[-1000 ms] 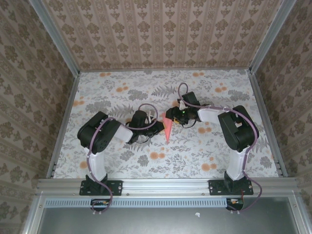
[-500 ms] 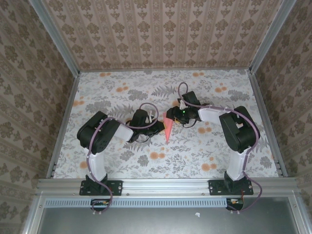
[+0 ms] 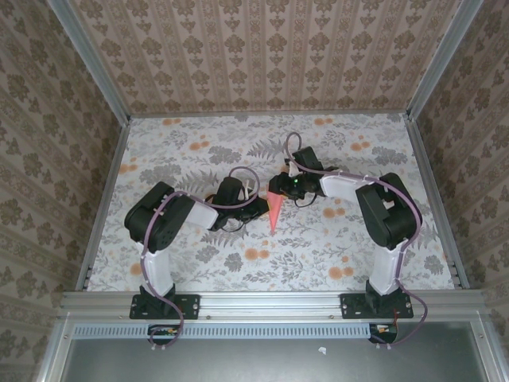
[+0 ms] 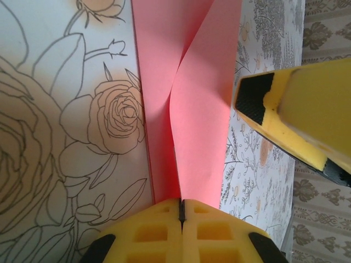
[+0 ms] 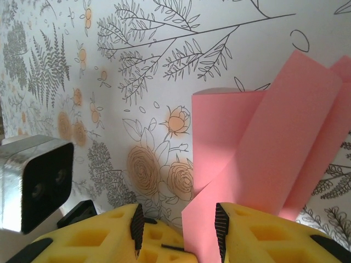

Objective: Fold a paper plane with a square sheet of paper (fold left side to right side)

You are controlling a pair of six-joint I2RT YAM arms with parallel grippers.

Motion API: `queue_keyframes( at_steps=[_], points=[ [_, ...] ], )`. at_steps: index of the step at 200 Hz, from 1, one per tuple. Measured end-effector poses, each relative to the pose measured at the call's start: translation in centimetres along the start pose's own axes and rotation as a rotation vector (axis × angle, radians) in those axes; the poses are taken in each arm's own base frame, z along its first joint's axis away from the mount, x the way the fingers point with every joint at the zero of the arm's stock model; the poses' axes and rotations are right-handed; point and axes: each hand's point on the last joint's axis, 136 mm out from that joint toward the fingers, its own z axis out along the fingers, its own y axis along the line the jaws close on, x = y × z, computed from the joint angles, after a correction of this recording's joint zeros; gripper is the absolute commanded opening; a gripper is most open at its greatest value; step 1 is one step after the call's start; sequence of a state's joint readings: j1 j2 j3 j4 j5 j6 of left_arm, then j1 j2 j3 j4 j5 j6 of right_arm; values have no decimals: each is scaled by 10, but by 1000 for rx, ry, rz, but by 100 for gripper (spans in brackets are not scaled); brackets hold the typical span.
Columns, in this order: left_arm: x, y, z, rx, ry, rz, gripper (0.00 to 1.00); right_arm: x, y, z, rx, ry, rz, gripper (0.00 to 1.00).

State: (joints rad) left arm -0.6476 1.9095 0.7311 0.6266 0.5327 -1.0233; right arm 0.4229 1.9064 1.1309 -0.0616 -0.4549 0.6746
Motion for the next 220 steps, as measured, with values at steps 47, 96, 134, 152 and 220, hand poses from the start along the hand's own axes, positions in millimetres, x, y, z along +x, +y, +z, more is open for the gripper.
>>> queue_keyframes(
  at_steps=[47,96,134,152,220],
  points=[
    [0,1,0,-11,5,1,0,-2,-7,5,38,9,-19,42],
    [0,1,0,-17,6,-2,0,5,-23,10,96,32,-9,42],
    [0,1,1,-19,8,-3,0,5,-26,11,105,33,-6,41],
    [0,0,0,-18,7,-3,6,5,-27,12,106,34,-2,41],
    [-6,-24,-27,-40,-23,59,23,5,-29,13,102,39,26,41]
  ],
)
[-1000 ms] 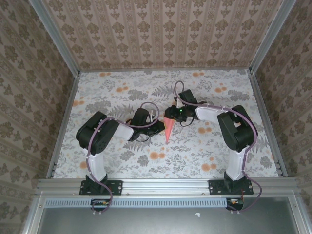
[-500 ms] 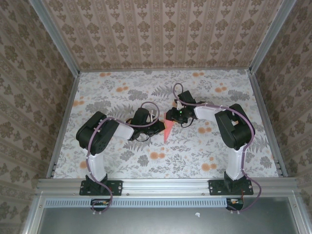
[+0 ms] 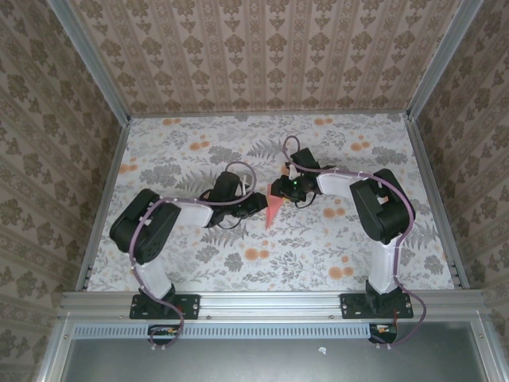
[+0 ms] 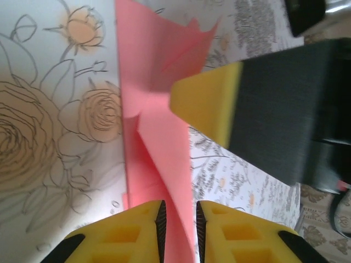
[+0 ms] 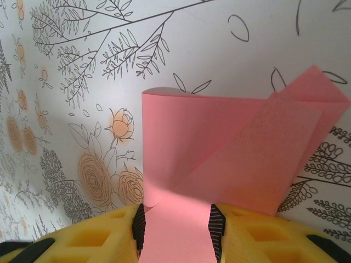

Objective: Fold a paper plane with a square sheet of paper (fold left side to right side)

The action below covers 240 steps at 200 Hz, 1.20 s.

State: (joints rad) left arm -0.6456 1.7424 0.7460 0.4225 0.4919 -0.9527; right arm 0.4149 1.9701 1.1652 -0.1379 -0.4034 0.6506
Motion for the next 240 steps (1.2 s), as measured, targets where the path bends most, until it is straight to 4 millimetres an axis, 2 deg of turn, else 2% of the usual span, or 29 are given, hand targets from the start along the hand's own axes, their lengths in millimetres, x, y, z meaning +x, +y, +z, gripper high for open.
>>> queue_keyframes(
  at_steps=[38,76,105,160,197,240],
  points=[
    [9,-21,-17,13,28,38,19,0,0,0,-1,0,1,41],
    [41,-30,-11,37,143,43,19,0,0,0,-1,0,1,40],
    [45,-36,-1,47,179,44,18,0,0,0,-3,2,1,40],
    [51,-17,13,3,213,15,18,0,0,0,-5,3,2,40],
    [54,-4,14,-54,218,-7,18,0,0,0,-5,4,2,40],
    [53,1,15,-76,207,-11,18,0,0,0,-5,4,2,40]
  ],
)
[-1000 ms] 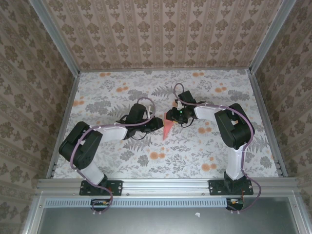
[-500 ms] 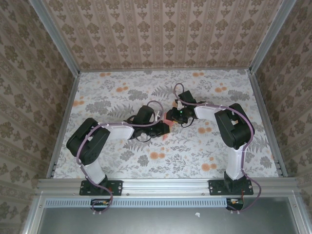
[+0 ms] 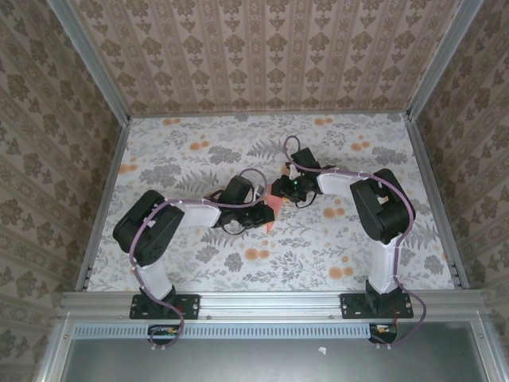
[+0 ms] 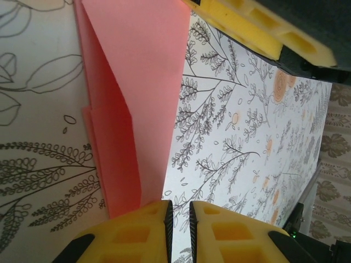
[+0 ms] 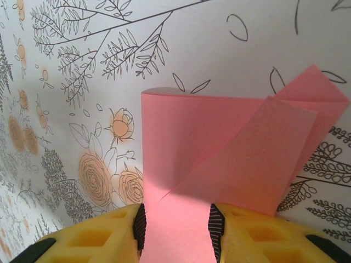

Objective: Fold a paper plane with a square sheet of paper (fold left side to right side)

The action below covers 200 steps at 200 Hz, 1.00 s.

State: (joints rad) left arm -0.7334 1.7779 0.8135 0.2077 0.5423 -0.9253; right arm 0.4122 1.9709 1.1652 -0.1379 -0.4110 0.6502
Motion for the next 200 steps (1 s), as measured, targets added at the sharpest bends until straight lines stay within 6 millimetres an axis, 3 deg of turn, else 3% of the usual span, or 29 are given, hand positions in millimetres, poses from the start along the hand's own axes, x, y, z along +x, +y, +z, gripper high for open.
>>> queue_keyframes(
  at_steps=[88,145,170,200],
  points=[
    [-1,12,3,-44,-12,-12,18,0,0,0,-1,0,0,40],
    [2,17,7,-78,-17,-12,12,-2,3,-2,-13,-5,-3,38],
    [4,19,8,-92,-21,-11,10,-6,8,-16,-27,-33,-16,34],
    [4,20,8,-100,-23,-11,8,-10,21,-47,-60,-92,-58,23]
  ],
)
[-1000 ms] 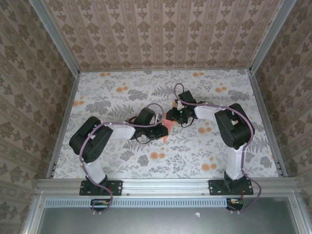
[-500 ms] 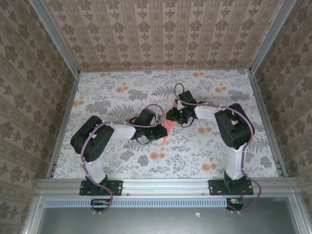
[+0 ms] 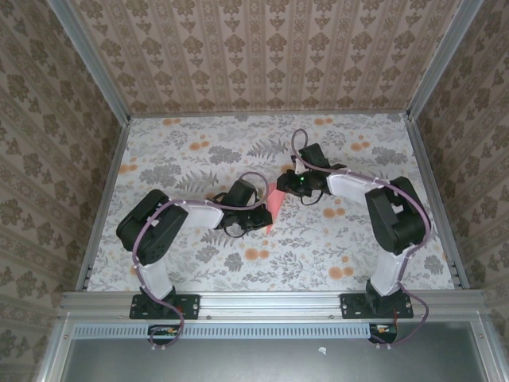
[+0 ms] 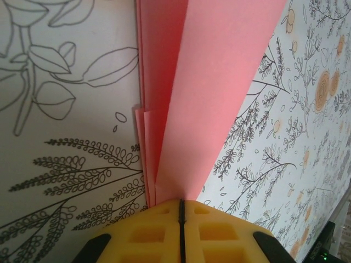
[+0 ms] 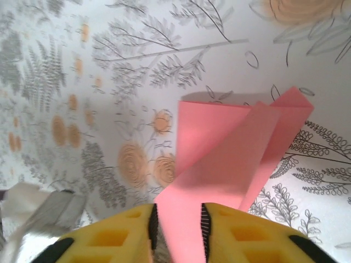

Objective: Fold a paper plane with a square sheet of paper (fold left side to right side)

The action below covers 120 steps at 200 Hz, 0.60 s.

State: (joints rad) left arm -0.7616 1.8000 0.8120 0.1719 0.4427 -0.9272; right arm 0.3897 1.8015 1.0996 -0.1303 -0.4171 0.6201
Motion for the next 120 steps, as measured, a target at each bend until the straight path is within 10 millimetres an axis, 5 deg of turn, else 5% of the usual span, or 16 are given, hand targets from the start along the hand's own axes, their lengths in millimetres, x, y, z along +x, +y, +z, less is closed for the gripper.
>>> queue_keyframes(
  at_steps=[26,62,120],
  points=[
    [0,0,0,-10,-2,1,8,14,3,-13,-29,-2,-15,18],
    [0,0,0,-22,-3,0,7,51,1,-2,-70,88,-16,17],
    [0,0,0,-36,-3,1,6,59,8,25,-119,135,-39,16]
  ],
)
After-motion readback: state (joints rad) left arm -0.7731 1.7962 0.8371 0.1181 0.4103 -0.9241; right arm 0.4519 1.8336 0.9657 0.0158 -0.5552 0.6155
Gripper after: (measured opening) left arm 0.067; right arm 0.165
